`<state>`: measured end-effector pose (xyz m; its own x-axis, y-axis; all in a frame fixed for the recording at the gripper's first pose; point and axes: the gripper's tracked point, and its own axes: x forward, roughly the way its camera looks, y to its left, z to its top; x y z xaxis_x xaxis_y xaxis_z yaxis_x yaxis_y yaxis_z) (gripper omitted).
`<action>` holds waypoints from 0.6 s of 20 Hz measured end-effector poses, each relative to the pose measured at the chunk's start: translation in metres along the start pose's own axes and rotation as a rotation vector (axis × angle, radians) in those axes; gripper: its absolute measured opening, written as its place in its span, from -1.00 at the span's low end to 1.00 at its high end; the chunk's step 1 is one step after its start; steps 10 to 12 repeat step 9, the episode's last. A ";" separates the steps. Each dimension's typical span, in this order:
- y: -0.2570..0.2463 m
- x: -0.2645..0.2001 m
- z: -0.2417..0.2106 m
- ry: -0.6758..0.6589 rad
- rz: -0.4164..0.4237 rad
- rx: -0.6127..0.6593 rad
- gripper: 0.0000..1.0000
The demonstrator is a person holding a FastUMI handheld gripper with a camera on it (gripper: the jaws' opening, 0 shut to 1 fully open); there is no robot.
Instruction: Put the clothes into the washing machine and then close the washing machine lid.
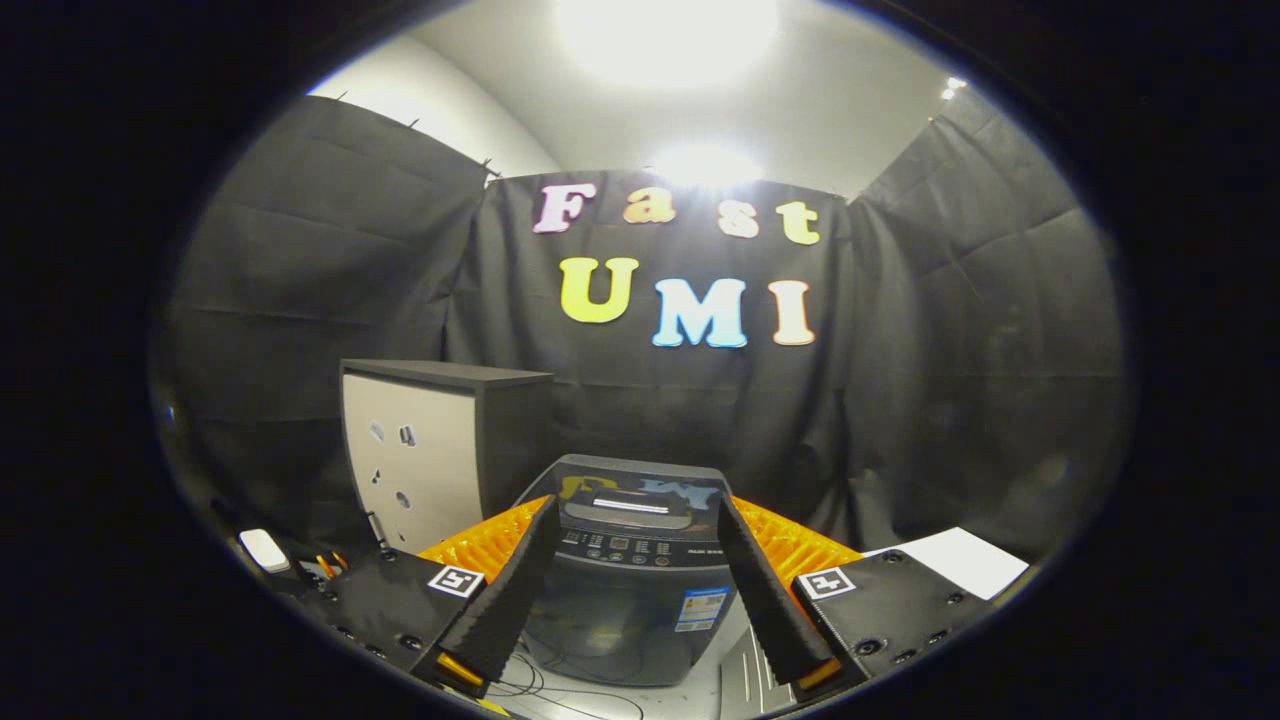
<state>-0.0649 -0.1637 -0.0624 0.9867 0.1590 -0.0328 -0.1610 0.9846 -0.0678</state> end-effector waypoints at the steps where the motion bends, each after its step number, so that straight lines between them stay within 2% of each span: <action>1: -0.005 -0.005 0.002 -0.006 -0.021 0.013 0.96; 2: 0.000 -0.003 -0.018 -0.012 -0.036 0.023 0.96; 12: -0.011 -0.019 -0.017 -0.025 -0.073 0.054 0.96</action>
